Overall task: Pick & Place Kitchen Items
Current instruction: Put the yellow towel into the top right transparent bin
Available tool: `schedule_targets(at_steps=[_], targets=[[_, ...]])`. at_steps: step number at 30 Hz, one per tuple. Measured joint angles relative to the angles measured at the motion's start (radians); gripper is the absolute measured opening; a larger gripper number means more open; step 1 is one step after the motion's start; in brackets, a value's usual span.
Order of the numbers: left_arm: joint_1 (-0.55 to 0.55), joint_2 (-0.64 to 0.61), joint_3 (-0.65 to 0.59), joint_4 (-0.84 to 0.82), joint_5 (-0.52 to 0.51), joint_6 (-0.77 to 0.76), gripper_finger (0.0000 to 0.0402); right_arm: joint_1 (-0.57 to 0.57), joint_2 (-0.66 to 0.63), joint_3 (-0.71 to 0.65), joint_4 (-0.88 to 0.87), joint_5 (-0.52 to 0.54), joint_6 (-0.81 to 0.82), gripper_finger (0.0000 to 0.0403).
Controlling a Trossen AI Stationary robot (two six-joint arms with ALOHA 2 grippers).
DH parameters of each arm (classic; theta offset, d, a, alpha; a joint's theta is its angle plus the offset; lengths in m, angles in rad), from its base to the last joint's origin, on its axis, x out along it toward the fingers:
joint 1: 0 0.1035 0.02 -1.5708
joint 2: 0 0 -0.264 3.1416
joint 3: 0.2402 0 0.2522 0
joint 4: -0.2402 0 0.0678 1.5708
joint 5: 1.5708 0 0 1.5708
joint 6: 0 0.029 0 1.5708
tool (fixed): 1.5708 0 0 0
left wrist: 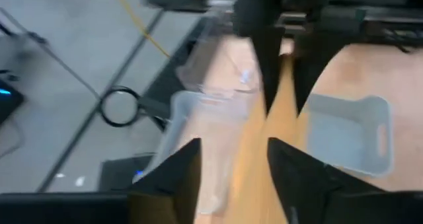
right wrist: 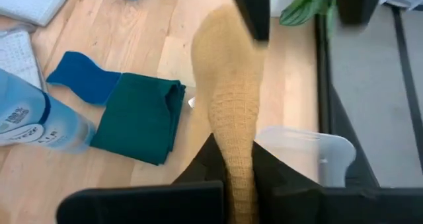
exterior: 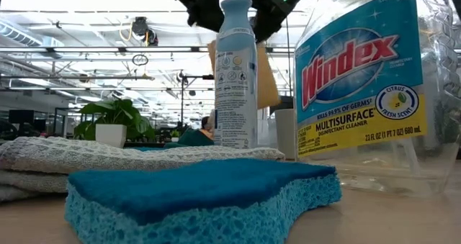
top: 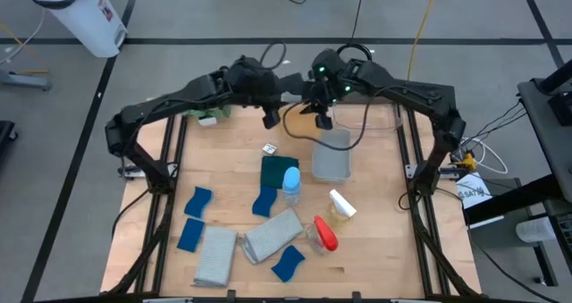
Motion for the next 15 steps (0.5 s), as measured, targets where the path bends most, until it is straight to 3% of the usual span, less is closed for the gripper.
schedule_targets(at_steps=[3,6,10,15], targets=[[0.0,-0.034,0.0,0.005,-0.055,-0.003,0.0212,-0.025,-0.034,0.001,-0.01,0.012,0.028,0.0002],[0.0,-0.056,0.0,-0.002,-0.093,-0.003,0.0233,-0.046,-0.076,0.001,-0.04,0.096,0.083,0.0002],[0.002,-0.057,0.0,-0.007,-0.132,-0.006,0.0244,-0.071,-0.152,-0.019,-0.045,0.28,0.228,0.0001],[0.002,-0.049,0.0,0.001,-0.135,-0.006,0.0245,-0.077,-0.286,-0.151,-0.041,0.601,0.401,0.0001]])
